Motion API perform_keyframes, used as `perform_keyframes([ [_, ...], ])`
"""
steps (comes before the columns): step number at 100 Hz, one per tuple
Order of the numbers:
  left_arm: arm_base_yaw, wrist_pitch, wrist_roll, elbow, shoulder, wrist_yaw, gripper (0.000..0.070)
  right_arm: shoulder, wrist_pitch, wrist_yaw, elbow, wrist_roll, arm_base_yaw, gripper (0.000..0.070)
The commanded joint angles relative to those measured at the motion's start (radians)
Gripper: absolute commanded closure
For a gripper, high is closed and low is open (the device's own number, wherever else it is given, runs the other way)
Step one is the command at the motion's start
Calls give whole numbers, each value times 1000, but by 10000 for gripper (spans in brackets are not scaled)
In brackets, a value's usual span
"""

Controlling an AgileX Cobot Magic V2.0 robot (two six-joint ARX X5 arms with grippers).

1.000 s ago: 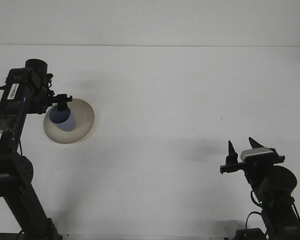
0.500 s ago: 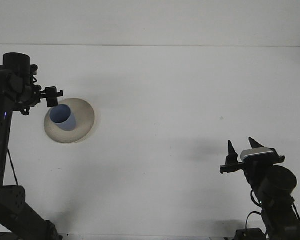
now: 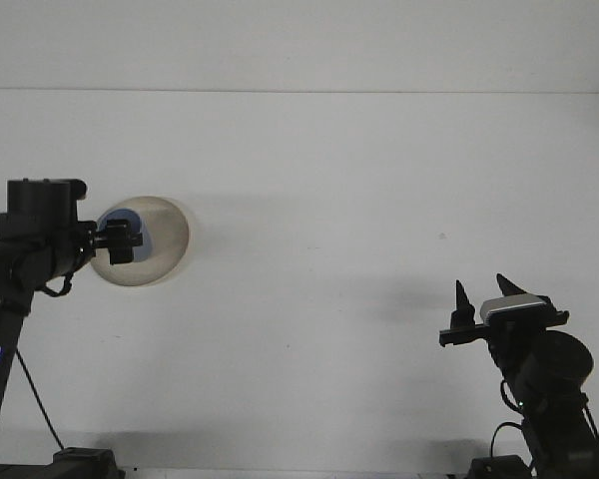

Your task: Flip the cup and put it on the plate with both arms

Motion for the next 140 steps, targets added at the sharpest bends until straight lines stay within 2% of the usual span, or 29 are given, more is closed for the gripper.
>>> perform_keyframes([
  [1,-6,58,-20,-67,-61,1,272,3,12,4,4,-4,1,262],
  [38,-55,460,-59,-601,-531,2,272,3,12,4,4,-4,1,262],
  [58,-108,612,-3,-788,-700,2,272,3,12,4,4,-3,1,262],
  [77,-125,644,23,-839,-727,1,272,3,12,4,4,-3,1,262],
  [109,-125,661,20,-839,-725,1,280,3,13,4,4,-4,1,263],
  [114,-125,661,20,-839,-725,2,299,3,14,4,4,-4,1,266],
  [117,-125,661,20,-839,-725,1,340,3,13,4,4,-4,1,295],
  [120,-125,658,20,-839,-725,1,409,3,13,4,4,-4,1,354],
  [130,-125,653,20,-839,-725,1,700,3,13,4,4,-4,1,647],
  [132,-125,654,20,-839,-725,1,698,3,13,4,4,-4,1,700],
  [140,-125,655,20,-839,-725,1,691,3,16,4,4,-4,1,700],
])
